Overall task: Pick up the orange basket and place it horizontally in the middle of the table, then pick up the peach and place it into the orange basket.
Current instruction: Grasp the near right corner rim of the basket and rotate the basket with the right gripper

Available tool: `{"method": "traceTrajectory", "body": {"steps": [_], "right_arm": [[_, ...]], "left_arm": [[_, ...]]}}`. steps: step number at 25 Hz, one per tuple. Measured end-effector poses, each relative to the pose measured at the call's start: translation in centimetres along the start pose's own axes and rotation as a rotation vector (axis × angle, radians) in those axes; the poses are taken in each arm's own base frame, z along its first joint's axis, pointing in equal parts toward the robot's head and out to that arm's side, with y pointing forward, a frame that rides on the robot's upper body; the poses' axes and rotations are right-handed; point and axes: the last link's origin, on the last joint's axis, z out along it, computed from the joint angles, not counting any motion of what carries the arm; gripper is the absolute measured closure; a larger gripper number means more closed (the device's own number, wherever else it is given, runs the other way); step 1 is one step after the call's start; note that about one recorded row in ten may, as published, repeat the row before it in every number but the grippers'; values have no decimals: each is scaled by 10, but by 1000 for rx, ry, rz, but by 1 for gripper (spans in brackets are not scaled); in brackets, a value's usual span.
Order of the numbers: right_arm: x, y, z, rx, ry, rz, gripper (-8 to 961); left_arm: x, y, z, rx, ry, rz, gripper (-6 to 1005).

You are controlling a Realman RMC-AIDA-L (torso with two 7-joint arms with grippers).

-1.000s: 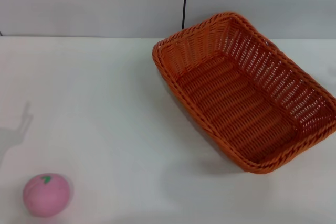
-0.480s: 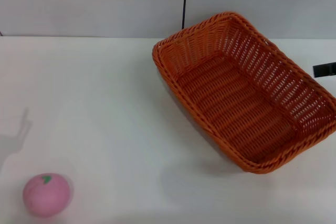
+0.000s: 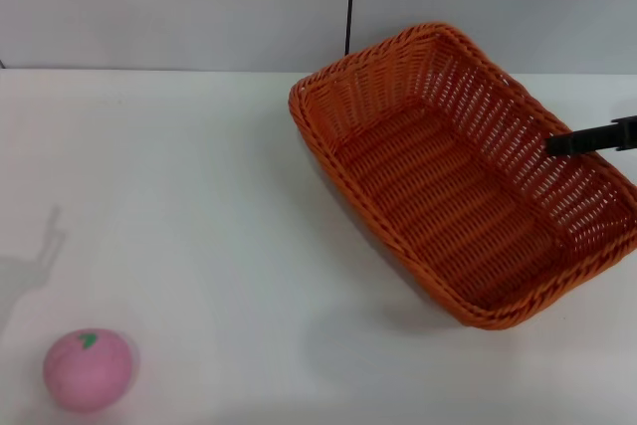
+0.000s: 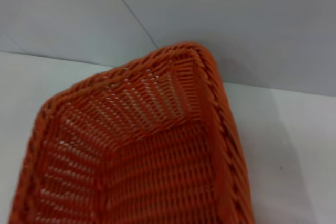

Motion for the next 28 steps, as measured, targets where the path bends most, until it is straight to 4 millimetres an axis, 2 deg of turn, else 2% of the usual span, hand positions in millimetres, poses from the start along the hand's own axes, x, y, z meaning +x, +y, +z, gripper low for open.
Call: {"method": "traceTrajectory", "body": {"steps": [6, 8, 26, 28], "right_arm": [[-7, 2, 14, 15, -24, -38, 137], [-8, 7, 25, -12, -12, -44, 139], [-7, 8, 49, 56, 13, -93, 183], [-8, 7, 50, 65, 9, -94, 257]], "left_arm": [[0, 0, 1, -2, 1, -1, 189], [0, 0, 0, -1, 1, 0, 189], [1, 0, -1, 0, 3, 0, 189], [1, 0, 0, -1, 4, 0, 189]]}}
